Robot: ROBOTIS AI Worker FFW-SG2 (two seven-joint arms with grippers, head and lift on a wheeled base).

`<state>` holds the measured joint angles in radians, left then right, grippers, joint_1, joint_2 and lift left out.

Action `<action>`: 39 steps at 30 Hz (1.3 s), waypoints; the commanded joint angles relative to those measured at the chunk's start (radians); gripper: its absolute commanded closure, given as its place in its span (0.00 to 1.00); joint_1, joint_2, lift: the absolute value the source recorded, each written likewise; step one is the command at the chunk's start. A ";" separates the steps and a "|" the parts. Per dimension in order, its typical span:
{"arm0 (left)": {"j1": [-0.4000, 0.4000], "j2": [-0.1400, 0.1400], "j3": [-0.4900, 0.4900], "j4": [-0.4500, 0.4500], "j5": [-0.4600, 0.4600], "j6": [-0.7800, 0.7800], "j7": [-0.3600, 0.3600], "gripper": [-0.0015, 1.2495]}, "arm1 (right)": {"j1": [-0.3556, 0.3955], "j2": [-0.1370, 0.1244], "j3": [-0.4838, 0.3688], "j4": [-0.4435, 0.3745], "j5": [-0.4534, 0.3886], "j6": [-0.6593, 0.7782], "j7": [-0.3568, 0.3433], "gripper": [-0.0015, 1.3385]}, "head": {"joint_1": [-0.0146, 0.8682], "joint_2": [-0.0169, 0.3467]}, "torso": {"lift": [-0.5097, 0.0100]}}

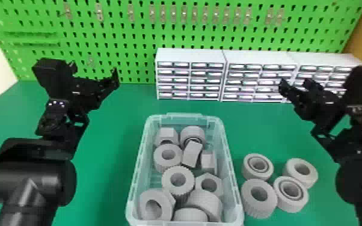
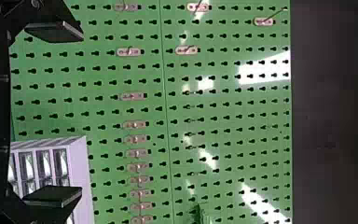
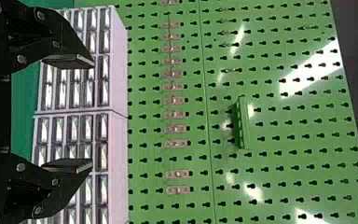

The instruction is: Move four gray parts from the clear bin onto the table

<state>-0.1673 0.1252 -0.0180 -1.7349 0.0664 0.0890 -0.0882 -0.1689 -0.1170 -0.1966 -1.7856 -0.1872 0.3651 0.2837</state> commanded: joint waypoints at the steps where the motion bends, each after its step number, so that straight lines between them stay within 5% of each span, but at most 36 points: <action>1: 0.002 0.001 -0.006 0.000 0.001 0.000 0.001 0.10 | 0.005 0.000 -0.006 0.000 0.003 0.000 0.000 0.38 | 0.78 0.14 | 0.89; 39: 0.008 0.007 -0.017 0.000 0.013 0.011 -0.001 0.10 | -0.003 -0.001 0.009 -0.003 0.031 0.000 0.000 0.38 | 0.78 0.14 | 0.89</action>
<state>-0.1593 0.1309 -0.0331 -1.7344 0.0804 0.0991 -0.0876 -0.1713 -0.1176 -0.1882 -1.7856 -0.1506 0.3637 0.2837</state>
